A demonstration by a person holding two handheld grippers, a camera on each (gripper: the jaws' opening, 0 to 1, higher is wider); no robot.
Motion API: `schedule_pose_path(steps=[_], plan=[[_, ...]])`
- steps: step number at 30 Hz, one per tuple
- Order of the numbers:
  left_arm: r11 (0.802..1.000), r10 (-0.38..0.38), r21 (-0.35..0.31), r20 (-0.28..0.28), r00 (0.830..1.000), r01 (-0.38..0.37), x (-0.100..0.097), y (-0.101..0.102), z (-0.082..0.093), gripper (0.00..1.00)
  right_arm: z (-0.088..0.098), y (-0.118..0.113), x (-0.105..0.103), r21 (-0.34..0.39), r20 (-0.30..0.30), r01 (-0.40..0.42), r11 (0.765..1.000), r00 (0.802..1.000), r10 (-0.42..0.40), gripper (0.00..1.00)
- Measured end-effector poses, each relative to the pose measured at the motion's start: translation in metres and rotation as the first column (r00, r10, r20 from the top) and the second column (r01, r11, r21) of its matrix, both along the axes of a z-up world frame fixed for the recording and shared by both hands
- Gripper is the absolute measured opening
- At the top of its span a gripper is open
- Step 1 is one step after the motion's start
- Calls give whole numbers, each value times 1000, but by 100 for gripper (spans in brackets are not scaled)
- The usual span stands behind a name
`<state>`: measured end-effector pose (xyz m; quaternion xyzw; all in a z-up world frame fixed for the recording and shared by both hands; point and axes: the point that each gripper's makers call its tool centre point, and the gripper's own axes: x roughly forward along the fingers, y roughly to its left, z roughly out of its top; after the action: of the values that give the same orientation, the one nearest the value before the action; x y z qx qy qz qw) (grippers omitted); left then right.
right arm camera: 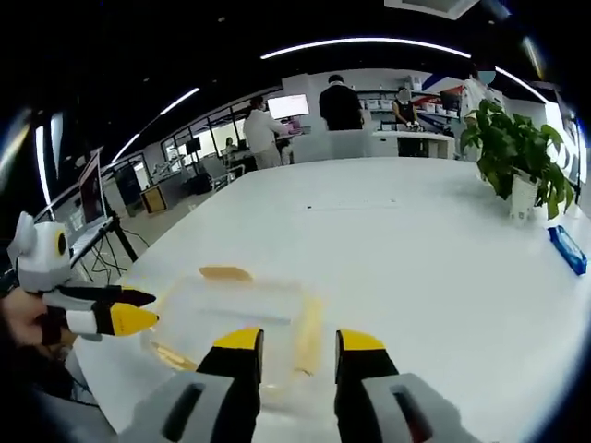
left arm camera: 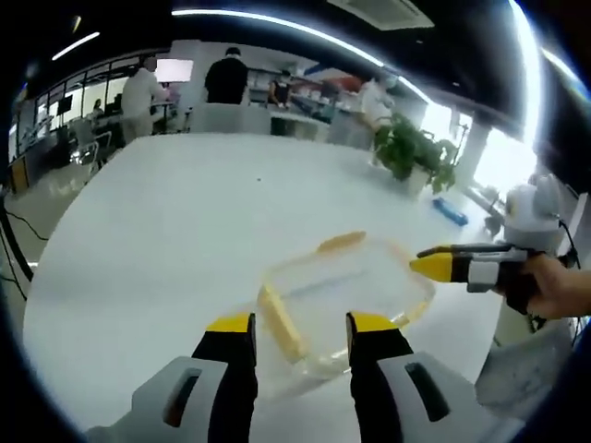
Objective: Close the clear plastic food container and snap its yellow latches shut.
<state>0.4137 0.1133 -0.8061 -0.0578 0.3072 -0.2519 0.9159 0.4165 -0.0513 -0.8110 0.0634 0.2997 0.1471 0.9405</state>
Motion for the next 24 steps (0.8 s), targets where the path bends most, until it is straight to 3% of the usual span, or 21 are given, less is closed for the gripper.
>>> schedule_pose_path(steps=[3,7,10,16,21,23,24], plan=[[995,40,-90,-60,997,-45,0,-3,-2,35,-1,1,1,39,-20,-7,999,1000,8,27],[997,37,-69,-86,996,-43,-2,-1,-10,33,-2,4,2,67,-38,-23,997,999,26,25],[992,48,-113,-104,993,-60,-1,-6,-9,32,-4,12,0,139,-91,-21,990,995,34,25],[991,60,-113,-119,991,-73,-2,-9,-10,34,-7,13,2,174,-125,6,985,992,16,28],[990,39,-124,-153,987,-59,-1,-10,-12,32,-9,15,1,168,-161,-48,985,984,75,27],[987,21,-156,-179,984,-50,-1,-11,-13,31,-8,15,1,173,-169,-59,983,982,88,25],[974,13,-215,-254,967,-69,-10,-19,-15,30,-6,26,-5,226,-186,-104,969,972,147,26]])
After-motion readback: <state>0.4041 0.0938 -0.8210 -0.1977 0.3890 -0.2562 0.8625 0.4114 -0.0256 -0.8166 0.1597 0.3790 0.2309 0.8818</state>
